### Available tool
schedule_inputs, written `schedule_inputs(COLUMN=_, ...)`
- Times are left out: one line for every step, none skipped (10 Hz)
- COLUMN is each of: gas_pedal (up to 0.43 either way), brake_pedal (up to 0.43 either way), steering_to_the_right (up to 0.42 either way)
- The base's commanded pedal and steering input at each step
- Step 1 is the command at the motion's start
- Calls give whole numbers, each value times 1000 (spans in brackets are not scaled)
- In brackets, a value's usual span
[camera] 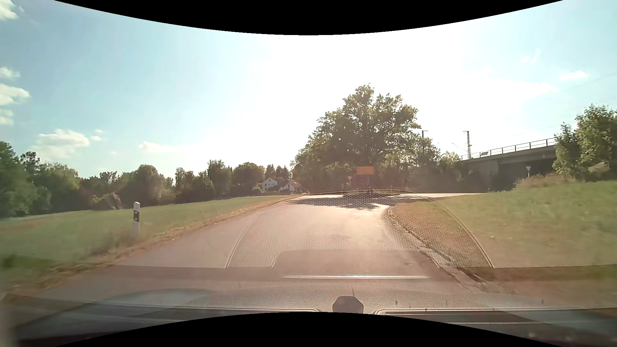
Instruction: Follow the waypoints while adhering to traffic rules and regulations
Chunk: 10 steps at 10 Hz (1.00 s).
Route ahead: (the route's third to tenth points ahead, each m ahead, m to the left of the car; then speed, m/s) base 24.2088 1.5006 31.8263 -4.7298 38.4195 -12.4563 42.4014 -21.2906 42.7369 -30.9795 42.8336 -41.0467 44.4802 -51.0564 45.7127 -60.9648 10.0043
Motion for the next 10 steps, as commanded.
schedule_inputs(gas_pedal=28, brake_pedal=6, steering_to_the_right=5)
schedule_inputs(gas_pedal=8, brake_pedal=6, steering_to_the_right=14)
schedule_inputs(gas_pedal=0, brake_pedal=6, steering_to_the_right=24)
schedule_inputs(gas_pedal=0, brake_pedal=6, steering_to_the_right=32)
schedule_inputs(gas_pedal=0, brake_pedal=6, steering_to_the_right=40)
schedule_inputs(gas_pedal=0, brake_pedal=6, steering_to_the_right=47)
schedule_inputs(gas_pedal=0, brake_pedal=0, steering_to_the_right=55)
schedule_inputs(gas_pedal=0, brake_pedal=6, steering_to_the_right=63)
schedule_inputs(gas_pedal=0, brake_pedal=6, steering_to_the_right=72)
schedule_inputs(gas_pedal=0, brake_pedal=24, steering_to_the_right=82)
